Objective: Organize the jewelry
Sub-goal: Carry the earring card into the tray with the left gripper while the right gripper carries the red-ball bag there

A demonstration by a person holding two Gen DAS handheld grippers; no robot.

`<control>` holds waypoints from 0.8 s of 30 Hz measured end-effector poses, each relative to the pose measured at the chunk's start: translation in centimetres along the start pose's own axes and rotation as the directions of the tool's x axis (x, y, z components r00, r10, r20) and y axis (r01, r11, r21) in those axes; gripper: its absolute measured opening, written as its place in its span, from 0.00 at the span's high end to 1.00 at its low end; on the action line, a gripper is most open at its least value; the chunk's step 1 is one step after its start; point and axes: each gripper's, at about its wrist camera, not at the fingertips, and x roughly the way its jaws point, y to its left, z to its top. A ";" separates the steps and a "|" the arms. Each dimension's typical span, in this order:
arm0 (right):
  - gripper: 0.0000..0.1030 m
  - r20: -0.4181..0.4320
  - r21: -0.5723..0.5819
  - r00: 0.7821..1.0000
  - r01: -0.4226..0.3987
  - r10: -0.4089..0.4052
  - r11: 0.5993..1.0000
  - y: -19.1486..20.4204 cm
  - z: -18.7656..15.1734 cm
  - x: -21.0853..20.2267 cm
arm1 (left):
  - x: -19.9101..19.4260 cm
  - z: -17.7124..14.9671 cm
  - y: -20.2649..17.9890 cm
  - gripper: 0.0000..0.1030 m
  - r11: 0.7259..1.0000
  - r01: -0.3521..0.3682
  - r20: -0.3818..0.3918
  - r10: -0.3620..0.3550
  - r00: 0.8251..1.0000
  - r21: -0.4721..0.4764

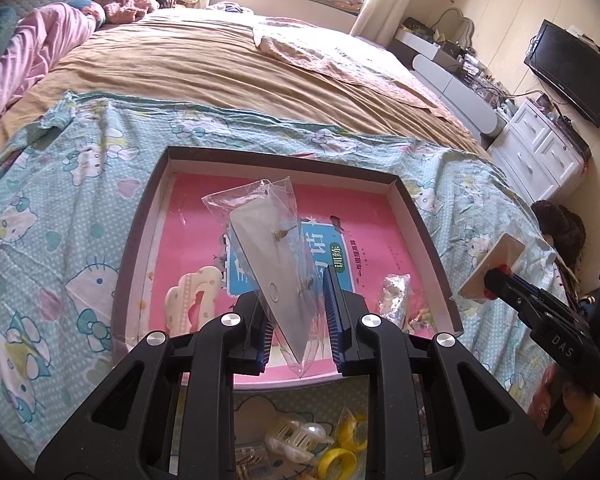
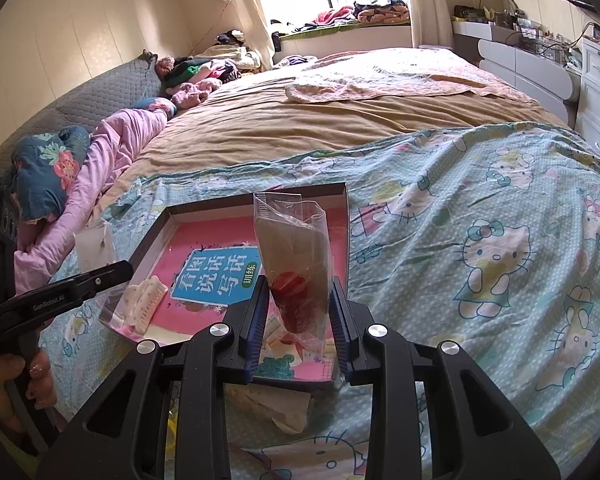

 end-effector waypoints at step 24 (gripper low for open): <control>0.72 -0.102 -0.014 0.995 0.009 -0.011 1.000 -0.1 -1.2 4.7 | 5.1 -0.9 0.4 0.85 0.999 -0.012 -0.102 0.016 0.995 0.041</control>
